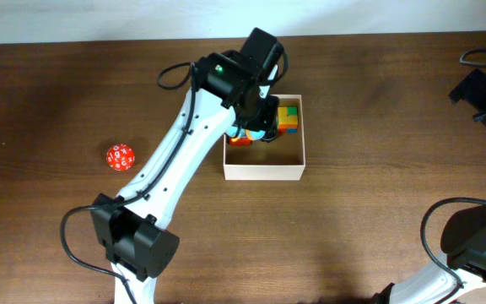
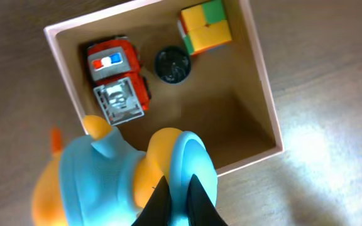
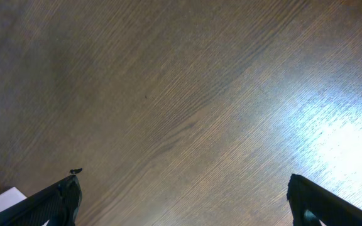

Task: Pack container
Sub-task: 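Carry the duck right and lower it into the box, then open the left gripper and move it back to the red ball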

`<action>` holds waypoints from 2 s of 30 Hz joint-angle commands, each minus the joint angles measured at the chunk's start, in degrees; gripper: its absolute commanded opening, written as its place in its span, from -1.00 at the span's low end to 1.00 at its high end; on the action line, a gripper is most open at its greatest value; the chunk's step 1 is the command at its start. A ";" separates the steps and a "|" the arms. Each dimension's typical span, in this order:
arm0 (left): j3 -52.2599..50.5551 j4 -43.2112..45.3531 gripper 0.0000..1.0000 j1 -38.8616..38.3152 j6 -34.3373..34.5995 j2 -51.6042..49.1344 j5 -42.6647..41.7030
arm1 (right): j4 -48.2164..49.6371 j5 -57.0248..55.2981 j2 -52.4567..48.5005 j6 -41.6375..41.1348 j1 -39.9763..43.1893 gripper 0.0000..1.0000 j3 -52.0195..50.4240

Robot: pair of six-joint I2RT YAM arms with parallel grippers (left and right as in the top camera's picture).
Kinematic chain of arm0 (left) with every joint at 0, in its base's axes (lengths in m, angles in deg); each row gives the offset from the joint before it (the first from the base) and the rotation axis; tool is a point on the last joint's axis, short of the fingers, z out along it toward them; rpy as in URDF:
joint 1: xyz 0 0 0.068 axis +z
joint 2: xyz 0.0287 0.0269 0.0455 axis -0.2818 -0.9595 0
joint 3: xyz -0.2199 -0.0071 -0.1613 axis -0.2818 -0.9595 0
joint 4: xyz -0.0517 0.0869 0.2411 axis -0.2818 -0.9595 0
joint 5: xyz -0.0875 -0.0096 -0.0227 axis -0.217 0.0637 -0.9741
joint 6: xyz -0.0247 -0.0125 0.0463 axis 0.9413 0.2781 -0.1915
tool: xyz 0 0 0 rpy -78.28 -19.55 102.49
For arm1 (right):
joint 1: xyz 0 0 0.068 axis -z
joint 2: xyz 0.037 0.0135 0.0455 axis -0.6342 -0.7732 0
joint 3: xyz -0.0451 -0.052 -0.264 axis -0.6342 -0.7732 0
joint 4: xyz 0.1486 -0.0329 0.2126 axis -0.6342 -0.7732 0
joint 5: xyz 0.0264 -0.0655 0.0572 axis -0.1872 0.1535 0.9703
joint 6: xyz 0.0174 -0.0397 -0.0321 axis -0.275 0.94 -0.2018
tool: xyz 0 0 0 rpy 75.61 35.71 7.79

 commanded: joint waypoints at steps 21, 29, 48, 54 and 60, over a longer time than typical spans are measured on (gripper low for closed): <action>-7.54 6.56 -0.96 -3.85 13.68 0.13 4.17 | 0.02 -0.09 1.20 -0.50 -0.13 0.98 0.74; -8.85 7.67 -0.96 -3.85 13.66 0.13 4.96 | 0.02 -0.09 1.20 -0.50 -0.13 0.98 0.74; -15.30 13.51 -0.96 -3.85 13.66 0.13 5.03 | 0.02 -0.09 1.20 -0.50 -0.13 0.98 0.74; -15.30 13.64 0.18 -3.85 13.64 0.13 5.03 | 0.02 -0.09 1.20 -0.50 -0.13 0.98 0.74; -15.30 14.88 0.50 -3.85 13.64 0.13 5.03 | 0.02 -0.09 1.20 -0.50 -0.13 0.98 0.74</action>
